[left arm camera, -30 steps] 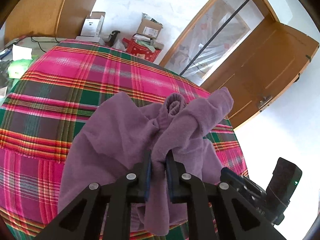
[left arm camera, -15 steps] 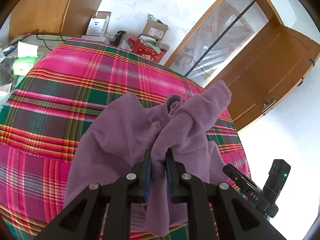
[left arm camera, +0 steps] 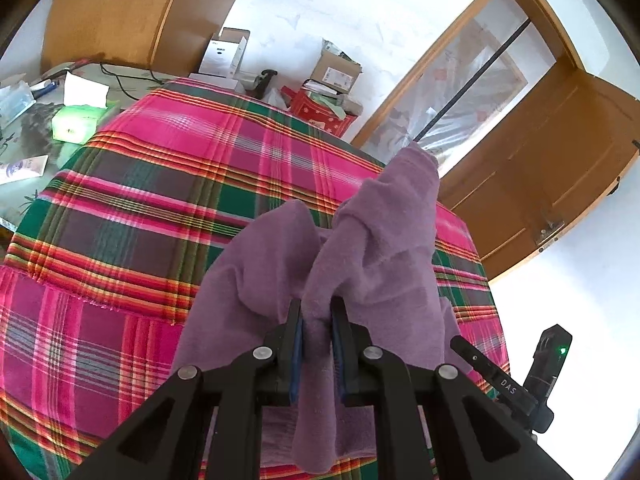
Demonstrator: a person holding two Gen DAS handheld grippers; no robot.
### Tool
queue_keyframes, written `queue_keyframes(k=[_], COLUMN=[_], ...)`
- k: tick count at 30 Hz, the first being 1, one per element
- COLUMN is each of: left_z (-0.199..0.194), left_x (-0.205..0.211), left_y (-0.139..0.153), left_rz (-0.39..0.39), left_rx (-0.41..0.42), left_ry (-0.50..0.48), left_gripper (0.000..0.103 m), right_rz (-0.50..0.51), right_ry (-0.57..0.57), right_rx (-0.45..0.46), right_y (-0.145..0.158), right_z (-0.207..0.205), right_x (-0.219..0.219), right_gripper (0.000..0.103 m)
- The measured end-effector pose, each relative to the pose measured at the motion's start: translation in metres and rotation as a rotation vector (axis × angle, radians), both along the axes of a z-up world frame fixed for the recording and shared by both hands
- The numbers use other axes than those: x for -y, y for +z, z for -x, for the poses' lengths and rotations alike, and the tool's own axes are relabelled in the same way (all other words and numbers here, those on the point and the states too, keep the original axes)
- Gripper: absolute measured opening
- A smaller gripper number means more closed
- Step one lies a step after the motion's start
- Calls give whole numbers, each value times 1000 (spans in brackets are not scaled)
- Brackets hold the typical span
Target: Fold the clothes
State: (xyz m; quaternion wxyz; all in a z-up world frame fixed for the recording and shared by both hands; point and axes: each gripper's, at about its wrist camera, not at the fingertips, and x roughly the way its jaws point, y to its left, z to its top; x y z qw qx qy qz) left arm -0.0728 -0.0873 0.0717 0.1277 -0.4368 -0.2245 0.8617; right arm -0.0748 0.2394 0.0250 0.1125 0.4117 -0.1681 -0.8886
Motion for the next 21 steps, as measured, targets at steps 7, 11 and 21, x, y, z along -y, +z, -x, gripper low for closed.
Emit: queue_keyframes(k=[7,11,21], left_z=[1,0,-4], left_x=[-8,-11,-14], left_y=[1,3,14], left_rz=[11,14,18], left_rx=[2,2,-20], left_ry=[-16,-16,-11], left_gripper=[14,13,13], right_rz=[-20,-41,10], right_ry=[19,60,23], right_rx=[-10,-1,-113], right_y=[-2,-3,24], right_z=[6,7,-15], right_x=[11,22,2], right_gripper=[60,30,13])
